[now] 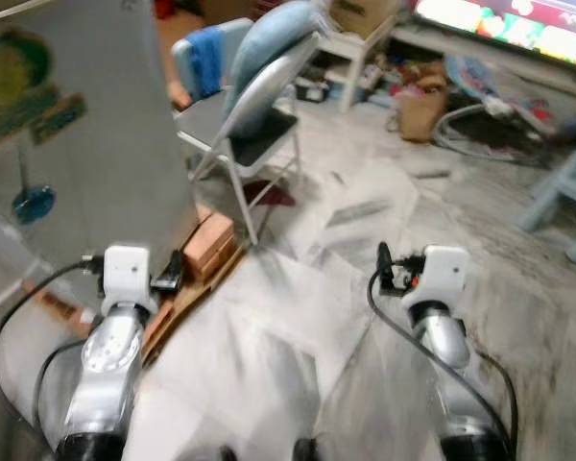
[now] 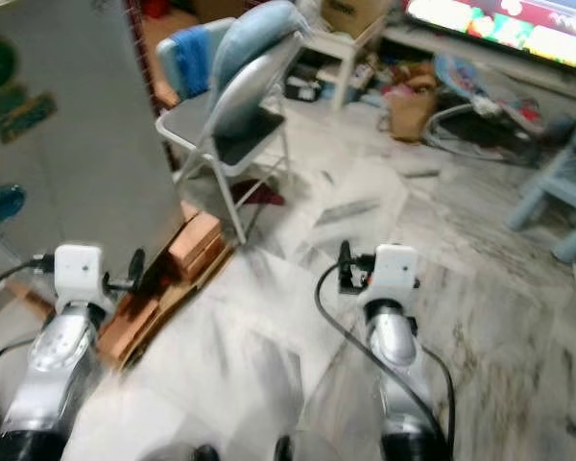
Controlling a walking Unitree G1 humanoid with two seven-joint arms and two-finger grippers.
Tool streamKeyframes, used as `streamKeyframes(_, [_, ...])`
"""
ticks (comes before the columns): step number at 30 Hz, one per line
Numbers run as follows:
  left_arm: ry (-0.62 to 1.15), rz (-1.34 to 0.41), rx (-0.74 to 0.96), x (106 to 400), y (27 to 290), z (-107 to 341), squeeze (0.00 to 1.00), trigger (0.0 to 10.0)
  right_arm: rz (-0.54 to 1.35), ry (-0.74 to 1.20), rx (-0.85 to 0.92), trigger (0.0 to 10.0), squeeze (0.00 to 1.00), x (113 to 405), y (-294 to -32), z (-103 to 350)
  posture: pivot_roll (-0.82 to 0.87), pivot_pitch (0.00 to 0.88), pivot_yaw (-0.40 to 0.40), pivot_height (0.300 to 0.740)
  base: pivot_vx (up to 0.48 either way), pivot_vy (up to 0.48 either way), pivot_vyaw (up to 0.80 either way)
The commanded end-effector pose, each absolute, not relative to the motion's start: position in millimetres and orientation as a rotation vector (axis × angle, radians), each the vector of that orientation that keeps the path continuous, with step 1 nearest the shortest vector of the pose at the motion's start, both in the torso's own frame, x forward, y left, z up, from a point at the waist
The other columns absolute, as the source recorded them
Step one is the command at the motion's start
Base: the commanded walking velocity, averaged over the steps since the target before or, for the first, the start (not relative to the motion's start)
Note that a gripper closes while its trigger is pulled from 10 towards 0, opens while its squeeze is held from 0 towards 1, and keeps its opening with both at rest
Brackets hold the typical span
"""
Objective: Restocking fridge
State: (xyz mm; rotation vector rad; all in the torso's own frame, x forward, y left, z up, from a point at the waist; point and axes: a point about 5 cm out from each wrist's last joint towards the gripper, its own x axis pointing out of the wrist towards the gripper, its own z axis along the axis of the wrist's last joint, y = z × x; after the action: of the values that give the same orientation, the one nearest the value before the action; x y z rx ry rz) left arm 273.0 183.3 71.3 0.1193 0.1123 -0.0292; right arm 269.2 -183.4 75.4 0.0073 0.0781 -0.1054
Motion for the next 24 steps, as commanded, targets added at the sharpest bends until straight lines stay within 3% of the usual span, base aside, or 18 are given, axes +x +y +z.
streamKeyframes(1, [0.113,0.003,0.143,269,196,71,0.0,10.0,-0.077,0.053,0.01,10.0,0.0,272,-176,81,0.02,0.096,-0.017,0.74,0.0,0.469,0.0])
streamKeyframes(13, [0.196,0.065,0.157,225,213,49,0.0,10.0,-0.026,0.047,-0.116,10.0,0.0,253,-193,78,0.03,0.102,-0.036,0.74,0.0,0.453,0.0])
streamKeyframes(20, [0.199,0.067,0.149,232,215,52,0.0,10.0,-0.008,0.034,-0.117,10.0,0.0,261,-186,82,0.03,0.1,-0.042,0.74,0.0,0.433,0.0])
streamKeyframes(24, [0.194,0.041,0.138,235,213,53,0.0,10.0,0.004,0.03,-0.119,10.0,0.0,261,-184,82,0.02,0.095,-0.043,0.74,0.311,0.361,-0.74])
